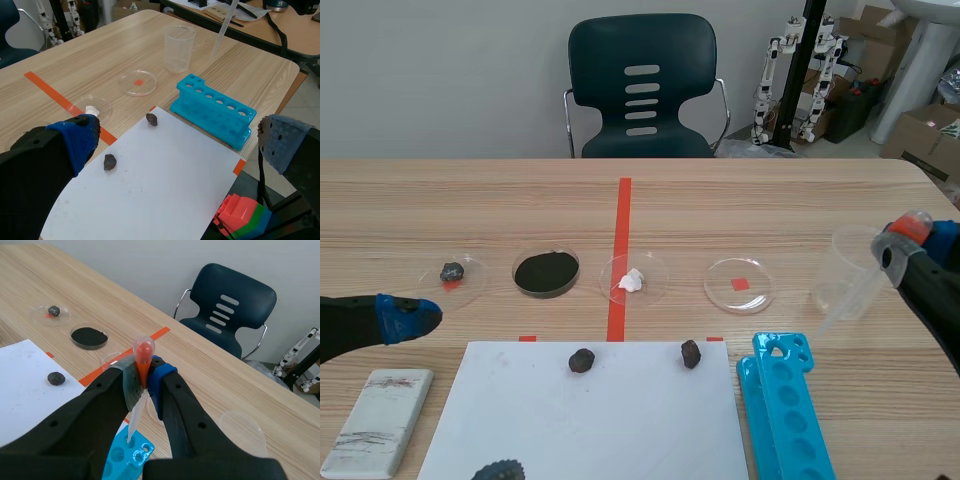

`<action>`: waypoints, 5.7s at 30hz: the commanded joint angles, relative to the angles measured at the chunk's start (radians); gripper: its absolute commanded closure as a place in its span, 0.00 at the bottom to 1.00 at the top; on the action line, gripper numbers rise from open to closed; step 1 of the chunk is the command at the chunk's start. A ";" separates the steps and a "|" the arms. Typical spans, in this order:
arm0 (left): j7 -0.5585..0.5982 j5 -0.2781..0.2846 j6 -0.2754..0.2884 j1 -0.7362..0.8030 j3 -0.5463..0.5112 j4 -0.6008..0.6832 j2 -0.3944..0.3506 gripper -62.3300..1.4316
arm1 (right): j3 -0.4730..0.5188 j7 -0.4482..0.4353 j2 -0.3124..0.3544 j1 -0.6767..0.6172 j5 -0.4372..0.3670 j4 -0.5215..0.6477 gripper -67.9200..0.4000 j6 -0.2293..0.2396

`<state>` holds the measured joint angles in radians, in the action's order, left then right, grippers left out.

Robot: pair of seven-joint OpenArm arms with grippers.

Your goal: Draw acid from the petri dish

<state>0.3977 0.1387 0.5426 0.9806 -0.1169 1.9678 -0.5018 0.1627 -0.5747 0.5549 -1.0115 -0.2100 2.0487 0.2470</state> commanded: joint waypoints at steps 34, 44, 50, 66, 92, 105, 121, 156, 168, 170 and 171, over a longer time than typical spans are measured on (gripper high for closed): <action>0.018 0.013 -0.002 -0.003 0.003 0.013 0.002 0.00 | -0.193 0.189 -0.035 0.692 -0.038 -0.328 0.98 0.038; 0.018 0.013 -0.002 -0.003 0.003 0.013 0.002 0.00 | -0.252 0.188 -0.139 0.849 0.008 -0.543 0.98 0.098; 0.018 0.013 -0.002 -0.003 0.003 0.013 0.002 0.00 | -0.259 0.181 -0.209 0.920 0.092 -0.670 0.98 0.145; 0.018 0.013 -0.002 -0.003 0.003 0.013 0.002 0.00 | -0.269 0.070 -0.324 0.984 0.233 -0.848 0.98 0.188; 0.018 0.013 -0.002 -0.003 0.003 0.013 0.002 0.00 | -0.269 0.071 -0.342 0.992 0.233 -0.879 0.98 0.188; 0.018 0.013 -0.002 -0.003 0.003 0.013 0.002 0.00 | -0.269 0.071 -0.342 0.992 0.233 -0.879 0.96 0.188; 0.018 0.013 -0.002 -0.003 0.003 0.013 0.002 0.00 | -0.269 0.072 -0.342 0.992 0.233 -0.879 0.93 0.188; 0.018 0.013 -0.002 -0.003 0.003 0.013 0.002 0.00 | -0.269 0.074 -0.342 0.992 0.225 -0.879 0.90 0.188; 0.018 0.013 -0.002 -0.003 0.003 0.013 0.002 0.00 | -0.268 0.074 -0.342 0.992 0.225 -0.879 0.90 0.187; 0.018 0.013 -0.002 -0.003 0.003 0.013 0.002 0.00 | -0.268 0.074 -0.342 0.992 0.225 -0.879 0.90 0.187; 0.018 0.013 -0.002 -0.003 0.003 0.013 0.002 0.00 | -0.268 0.074 -0.342 0.992 0.225 -0.879 0.90 0.187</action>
<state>0.3981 0.1387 0.5426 0.9806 -0.1169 1.9678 -0.5018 -0.1051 -0.4931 0.2077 -0.0422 0.0265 1.1667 0.4343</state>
